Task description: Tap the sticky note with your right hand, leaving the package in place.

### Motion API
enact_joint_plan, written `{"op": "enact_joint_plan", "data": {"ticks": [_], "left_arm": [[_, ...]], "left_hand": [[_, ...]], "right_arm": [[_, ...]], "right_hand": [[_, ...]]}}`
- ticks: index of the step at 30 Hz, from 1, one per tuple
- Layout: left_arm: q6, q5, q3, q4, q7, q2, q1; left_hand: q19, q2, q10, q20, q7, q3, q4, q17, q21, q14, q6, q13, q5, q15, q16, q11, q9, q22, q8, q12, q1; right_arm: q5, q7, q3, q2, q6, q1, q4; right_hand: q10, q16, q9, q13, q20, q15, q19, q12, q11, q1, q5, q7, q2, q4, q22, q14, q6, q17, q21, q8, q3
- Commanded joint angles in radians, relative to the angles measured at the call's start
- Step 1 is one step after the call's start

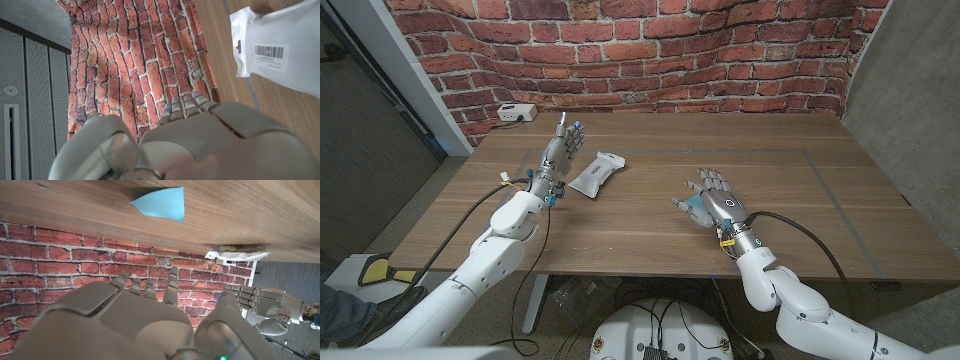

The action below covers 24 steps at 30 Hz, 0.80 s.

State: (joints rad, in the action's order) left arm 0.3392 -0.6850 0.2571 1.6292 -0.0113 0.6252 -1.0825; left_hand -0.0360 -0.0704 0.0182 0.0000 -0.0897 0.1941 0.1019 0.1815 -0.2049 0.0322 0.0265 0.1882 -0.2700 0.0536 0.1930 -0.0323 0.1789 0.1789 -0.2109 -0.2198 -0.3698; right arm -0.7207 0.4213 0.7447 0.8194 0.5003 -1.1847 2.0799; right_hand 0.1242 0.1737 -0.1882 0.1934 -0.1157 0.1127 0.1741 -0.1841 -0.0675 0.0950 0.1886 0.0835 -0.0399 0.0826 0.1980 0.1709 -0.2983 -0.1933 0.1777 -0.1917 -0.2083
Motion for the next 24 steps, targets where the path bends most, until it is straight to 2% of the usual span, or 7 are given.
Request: {"op": "enact_joint_plan", "data": {"ticks": [1, 10, 17, 24], "left_arm": [[0.002, 0.003, -0.002, 0.003, 0.009, -0.004, -0.004], [0.004, 0.003, -0.002, 0.003, 0.009, -0.005, -0.004], [-0.005, 0.004, -0.002, 0.01, 0.013, -0.002, -0.004], [-0.016, 0.003, -0.006, 0.018, 0.023, 0.002, -0.008]], "left_hand": [[-0.007, 0.0, 0.005, 0.009, 0.001, 0.008, -0.001, 0.002, 0.001, -0.004, -0.008, 0.002, 0.002, -0.001, 0.002, -0.003, 0.004, 0.003, -0.002, -0.004, -0.003], [-0.008, -0.001, 0.008, 0.011, 0.002, 0.01, -0.001, 0.002, 0.001, -0.004, -0.011, 0.002, 0.002, -0.002, 0.001, -0.002, 0.004, 0.003, -0.001, -0.004, -0.003], [-0.008, -0.001, 0.01, 0.013, 0.003, 0.01, -0.001, 0.002, 0.001, -0.004, -0.013, 0.002, 0.003, -0.002, 0.001, -0.002, 0.004, 0.004, -0.001, -0.003, -0.004], [-0.009, -0.003, 0.013, 0.012, 0.004, 0.011, -0.001, 0.002, 0.001, -0.005, -0.016, 0.002, 0.003, -0.002, 0.0, -0.002, 0.004, 0.004, 0.0, -0.003, -0.004]], "right_arm": [[-0.032, -0.071, 0.05, -0.004, 0.091, 0.033, -0.003], [-0.016, -0.102, 0.058, 0.006, 0.125, 0.043, 0.001], [0.012, -0.111, 0.062, 0.02, 0.106, 0.055, -0.009], [0.003, -0.138, 0.09, 0.011, 0.108, 0.08, -0.022]], "right_hand": [[0.011, 0.007, -0.005, 0.001, 0.009, 0.006, 0.161, -0.005, -0.002, -0.004, 0.005, -0.01, -0.003, -0.009, 0.003, 0.119, -0.005, -0.004, 0.007, -0.008, -0.004], [0.015, 0.009, -0.005, 0.002, 0.01, 0.007, 0.174, -0.009, -0.004, -0.014, 0.004, -0.006, -0.005, -0.015, 0.004, 0.126, -0.02, -0.005, 0.008, -0.014, -0.001], [0.032, 0.008, -0.004, 0.002, 0.008, 0.01, 0.197, -0.009, 0.0, -0.016, 0.004, 0.028, -0.008, -0.016, 0.004, 0.143, -0.02, -0.004, 0.009, -0.012, -0.001], [0.04, 0.007, -0.004, 0.002, 0.007, 0.01, 0.201, -0.009, 0.001, -0.012, 0.005, 0.036, -0.014, -0.015, 0.004, 0.148, -0.01, -0.003, 0.011, -0.008, -0.004]]}}
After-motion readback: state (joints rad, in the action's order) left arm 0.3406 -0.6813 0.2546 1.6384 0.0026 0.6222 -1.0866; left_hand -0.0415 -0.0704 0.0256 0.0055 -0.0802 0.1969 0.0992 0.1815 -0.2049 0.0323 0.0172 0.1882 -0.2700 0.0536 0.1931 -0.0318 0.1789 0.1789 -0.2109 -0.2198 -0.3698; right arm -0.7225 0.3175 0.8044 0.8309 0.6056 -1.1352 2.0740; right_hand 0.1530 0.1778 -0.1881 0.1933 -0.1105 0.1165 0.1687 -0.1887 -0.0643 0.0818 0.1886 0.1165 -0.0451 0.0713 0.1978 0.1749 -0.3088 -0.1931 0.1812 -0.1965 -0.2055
